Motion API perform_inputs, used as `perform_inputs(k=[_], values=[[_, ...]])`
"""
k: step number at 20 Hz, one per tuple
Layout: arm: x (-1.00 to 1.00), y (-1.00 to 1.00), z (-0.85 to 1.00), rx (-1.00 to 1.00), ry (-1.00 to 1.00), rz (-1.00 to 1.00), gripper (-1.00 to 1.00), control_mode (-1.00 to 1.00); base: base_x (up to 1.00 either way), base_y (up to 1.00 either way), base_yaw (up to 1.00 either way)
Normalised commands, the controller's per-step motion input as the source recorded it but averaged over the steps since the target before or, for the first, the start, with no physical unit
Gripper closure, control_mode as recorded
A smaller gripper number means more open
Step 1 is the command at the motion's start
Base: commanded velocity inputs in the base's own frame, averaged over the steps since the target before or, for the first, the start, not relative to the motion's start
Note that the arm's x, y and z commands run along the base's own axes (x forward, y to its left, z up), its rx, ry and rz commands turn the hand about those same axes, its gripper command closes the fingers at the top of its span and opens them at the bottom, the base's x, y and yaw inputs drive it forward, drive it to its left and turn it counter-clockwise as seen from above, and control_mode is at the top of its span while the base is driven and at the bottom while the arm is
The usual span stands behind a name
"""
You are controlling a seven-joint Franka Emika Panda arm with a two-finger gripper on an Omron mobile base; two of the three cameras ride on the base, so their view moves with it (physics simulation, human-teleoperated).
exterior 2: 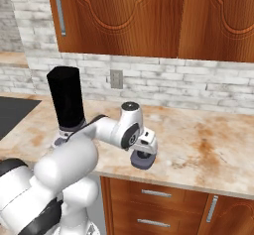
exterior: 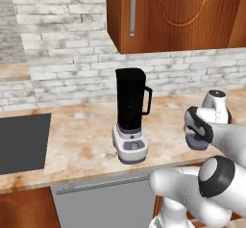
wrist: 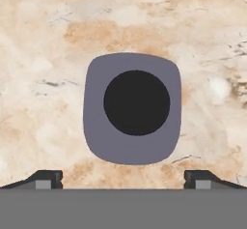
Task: Open the blender lid, put the banana in the blender, close the lid, and start the blender.
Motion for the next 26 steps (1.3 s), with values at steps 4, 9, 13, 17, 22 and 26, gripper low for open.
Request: perform_inputs(k=[4, 9, 13, 17, 22, 26], values=[[0.16, -0.04, -0.34, 0.01, 0.06, 0.10, -1.00, -1.00, 0.00, 0.00, 0.00], [0.09, -0.23, -0.12, 0.08, 0.02, 0.03, -1.00, -1.00, 0.00, 0.00, 0.00], [0.14, -0.20, -0.03, 0.09, 0.02, 0.00, -1.00, -1.00, 0.00, 0.00, 0.00], [0.28, -0.01, -0.09, 0.06, 0.04, 0.00, -1.00, -1.00, 0.00, 0.00, 0.00], [0.28, 0.00, -0.24, 0.01, 0.05, 0.00, -1.00, -1.00, 0.00, 0.00, 0.00], [0.20, 0.00, -0.36, 0.00, 0.08, 0.00, -1.00, -1.00, 0.00, 0.00, 0.00]])
